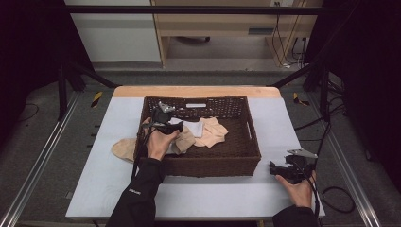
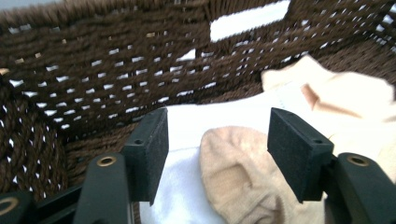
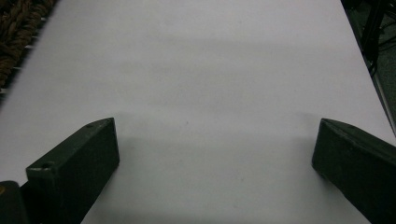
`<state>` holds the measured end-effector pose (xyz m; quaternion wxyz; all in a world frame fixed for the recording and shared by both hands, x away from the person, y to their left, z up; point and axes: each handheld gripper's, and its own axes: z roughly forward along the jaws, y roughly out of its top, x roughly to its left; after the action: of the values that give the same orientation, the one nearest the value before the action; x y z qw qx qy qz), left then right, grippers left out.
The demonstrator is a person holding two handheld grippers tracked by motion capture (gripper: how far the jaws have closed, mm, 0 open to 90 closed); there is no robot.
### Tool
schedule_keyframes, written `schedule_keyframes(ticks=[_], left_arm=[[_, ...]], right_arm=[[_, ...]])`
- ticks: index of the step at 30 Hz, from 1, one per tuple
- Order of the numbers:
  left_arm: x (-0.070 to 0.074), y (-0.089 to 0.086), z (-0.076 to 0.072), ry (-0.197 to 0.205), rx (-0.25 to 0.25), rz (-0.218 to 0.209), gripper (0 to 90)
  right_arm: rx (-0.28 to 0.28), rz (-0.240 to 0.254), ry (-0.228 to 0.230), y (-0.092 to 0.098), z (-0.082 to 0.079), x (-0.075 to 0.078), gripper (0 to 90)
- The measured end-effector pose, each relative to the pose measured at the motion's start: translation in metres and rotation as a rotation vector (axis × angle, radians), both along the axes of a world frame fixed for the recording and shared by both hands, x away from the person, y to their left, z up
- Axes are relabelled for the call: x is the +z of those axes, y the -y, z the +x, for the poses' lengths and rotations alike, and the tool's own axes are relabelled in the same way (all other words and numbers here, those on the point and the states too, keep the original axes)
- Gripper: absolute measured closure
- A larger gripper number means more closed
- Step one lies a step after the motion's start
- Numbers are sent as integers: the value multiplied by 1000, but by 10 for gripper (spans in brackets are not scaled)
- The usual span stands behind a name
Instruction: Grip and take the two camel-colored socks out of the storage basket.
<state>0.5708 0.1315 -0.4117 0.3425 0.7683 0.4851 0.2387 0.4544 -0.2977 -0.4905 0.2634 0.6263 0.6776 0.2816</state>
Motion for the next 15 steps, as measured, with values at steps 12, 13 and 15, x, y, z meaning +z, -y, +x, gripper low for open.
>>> schedule_keyframes(ticks=[12,13,15], left_arm=[[-14,5,3,-155,-33,35,396],[-14,5,3,-155,-33,35,424],[-14,6,3,-171,-40,36,460]], right_arm=[[0,-2,1,0,0,0,10],[0,-2,1,0,0,0,10],[0,-1,0,0,0,0,10]])
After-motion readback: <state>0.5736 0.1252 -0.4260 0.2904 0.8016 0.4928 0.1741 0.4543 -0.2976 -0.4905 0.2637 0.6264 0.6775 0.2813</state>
